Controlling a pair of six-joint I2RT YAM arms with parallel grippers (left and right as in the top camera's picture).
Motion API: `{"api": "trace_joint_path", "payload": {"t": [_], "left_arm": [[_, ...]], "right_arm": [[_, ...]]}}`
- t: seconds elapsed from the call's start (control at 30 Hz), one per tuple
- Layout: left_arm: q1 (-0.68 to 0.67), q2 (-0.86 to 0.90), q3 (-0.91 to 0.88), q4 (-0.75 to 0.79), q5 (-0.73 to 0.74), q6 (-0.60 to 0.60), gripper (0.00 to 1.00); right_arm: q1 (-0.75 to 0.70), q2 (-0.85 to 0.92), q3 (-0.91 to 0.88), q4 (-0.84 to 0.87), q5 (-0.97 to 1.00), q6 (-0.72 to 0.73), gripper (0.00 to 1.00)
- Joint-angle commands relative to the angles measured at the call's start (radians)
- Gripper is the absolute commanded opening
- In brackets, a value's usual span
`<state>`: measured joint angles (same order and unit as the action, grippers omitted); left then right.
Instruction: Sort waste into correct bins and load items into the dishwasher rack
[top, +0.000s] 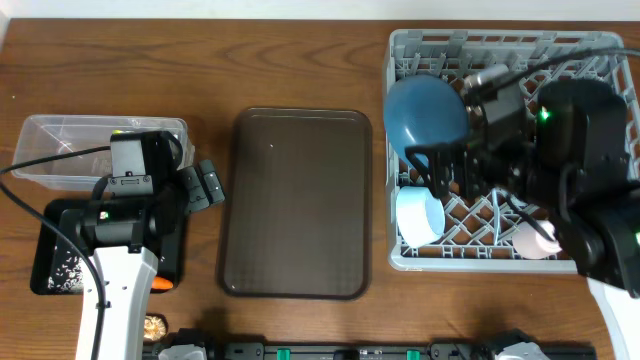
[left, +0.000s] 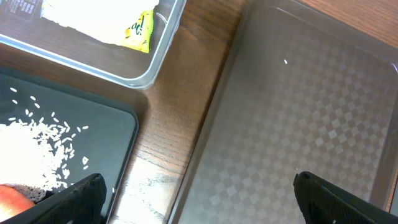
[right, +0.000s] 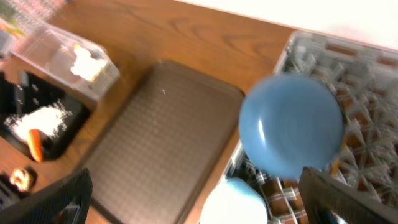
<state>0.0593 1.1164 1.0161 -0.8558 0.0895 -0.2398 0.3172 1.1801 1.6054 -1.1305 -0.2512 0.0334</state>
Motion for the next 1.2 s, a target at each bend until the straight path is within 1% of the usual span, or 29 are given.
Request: {"api": "trace_joint_path", "payload": {"t": [0.0, 0.17, 0.27, 0.37, 0.5, 0.63, 0.8, 0.9, 1.03, 1.07, 1.17], "left_arm": [[0.006, 0.001, 0.013, 0.0, -0.012, -0.009, 0.98], [0.006, 0.001, 0.013, 0.0, -0.012, -0.009, 0.98], [0.006, 0.001, 0.013, 0.0, -0.012, -0.009, 0.98], [0.006, 0.001, 0.013, 0.0, -0.012, -0.009, 0.98], [0.006, 0.001, 0.013, 0.0, -0.012, -0.009, 0.98], [0.006, 0.001, 0.013, 0.0, -0.012, -0.009, 0.98], [0.006, 0.001, 0.013, 0.0, -0.012, -0.009, 0.98], [0.006, 0.001, 0.013, 0.0, -0.012, -0.009, 0.98], [0.006, 0.001, 0.013, 0.0, -0.012, -0.009, 0.98], [0.006, 0.001, 0.013, 0.0, -0.012, -0.009, 0.98], [0.006, 0.001, 0.013, 0.0, -0.012, -0.009, 0.98]], "right_arm": [[-0.014, -0.098, 0.004, -0.036, 0.109, -0.032, 0.99], [-0.023, -0.242, -0.029, -0.074, 0.247, -0.058, 0.99], [-0.061, -0.34, -0.125, -0.012, 0.263, -0.112, 0.99], [-0.121, -0.45, -0.299, 0.113, 0.262, -0.12, 0.99], [-0.201, -0.604, -0.607, 0.312, 0.231, -0.113, 0.99], [-0.232, -0.735, -0.89, 0.499, 0.232, -0.113, 0.99], [-0.253, -0.892, -1.166, 0.701, 0.231, -0.113, 0.99], [-0.264, -1.012, -1.299, 0.808, 0.224, -0.113, 0.99], [-0.272, -1.158, -1.404, 0.863, 0.221, -0.113, 0.99], [-0.275, -1.181, -1.421, 0.868, 0.221, -0.113, 0.99], [-0.277, -1.171, -1.464, 0.93, 0.221, -0.113, 0.99]]}}
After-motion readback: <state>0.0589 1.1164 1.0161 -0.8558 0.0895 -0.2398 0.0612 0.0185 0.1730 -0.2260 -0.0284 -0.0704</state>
